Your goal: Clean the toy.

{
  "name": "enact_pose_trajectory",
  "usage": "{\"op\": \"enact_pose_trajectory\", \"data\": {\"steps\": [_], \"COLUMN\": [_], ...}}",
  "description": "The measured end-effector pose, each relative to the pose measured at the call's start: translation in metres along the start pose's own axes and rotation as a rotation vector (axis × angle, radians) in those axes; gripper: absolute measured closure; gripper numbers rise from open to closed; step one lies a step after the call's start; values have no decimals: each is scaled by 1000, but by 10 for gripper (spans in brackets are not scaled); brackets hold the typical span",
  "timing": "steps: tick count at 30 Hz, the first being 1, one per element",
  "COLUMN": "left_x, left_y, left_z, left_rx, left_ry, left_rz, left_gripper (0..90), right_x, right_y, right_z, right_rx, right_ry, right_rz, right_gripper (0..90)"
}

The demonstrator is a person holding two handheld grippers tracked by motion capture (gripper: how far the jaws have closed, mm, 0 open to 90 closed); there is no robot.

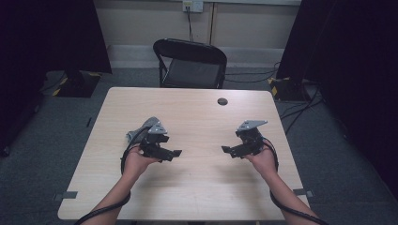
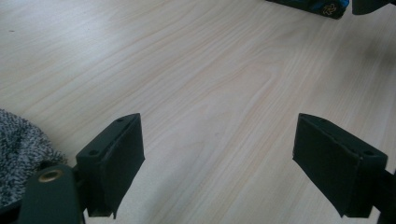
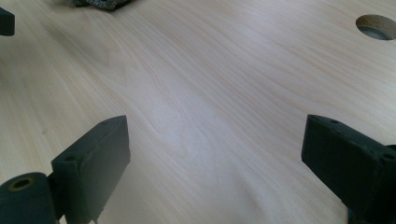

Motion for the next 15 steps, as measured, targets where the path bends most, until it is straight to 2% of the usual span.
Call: {"op": "enact_pose_trajectory", "data": {"steps": [15], "left_x": [19], "left_y": [8], "left_z": [-6], "left_rx": [-15], "left_ry": [31], "left_rz": [-42], "left_gripper": [161], "right_x": [-15], "right_y": [6], "right_z": [-7], "right_rx": [-16], "right_ry": [-23], "right_rz": [45], "right_gripper": [76]}}
Point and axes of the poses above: each handheld gripper's, and its own axes: y roughly forward along the jaws, z roughly out of its top, x roughly to its right, the point moved 7 cm from there along y, roughly forward along the jaws, and after that the axes turned 7 degrees about z, right-handed, at the moved point
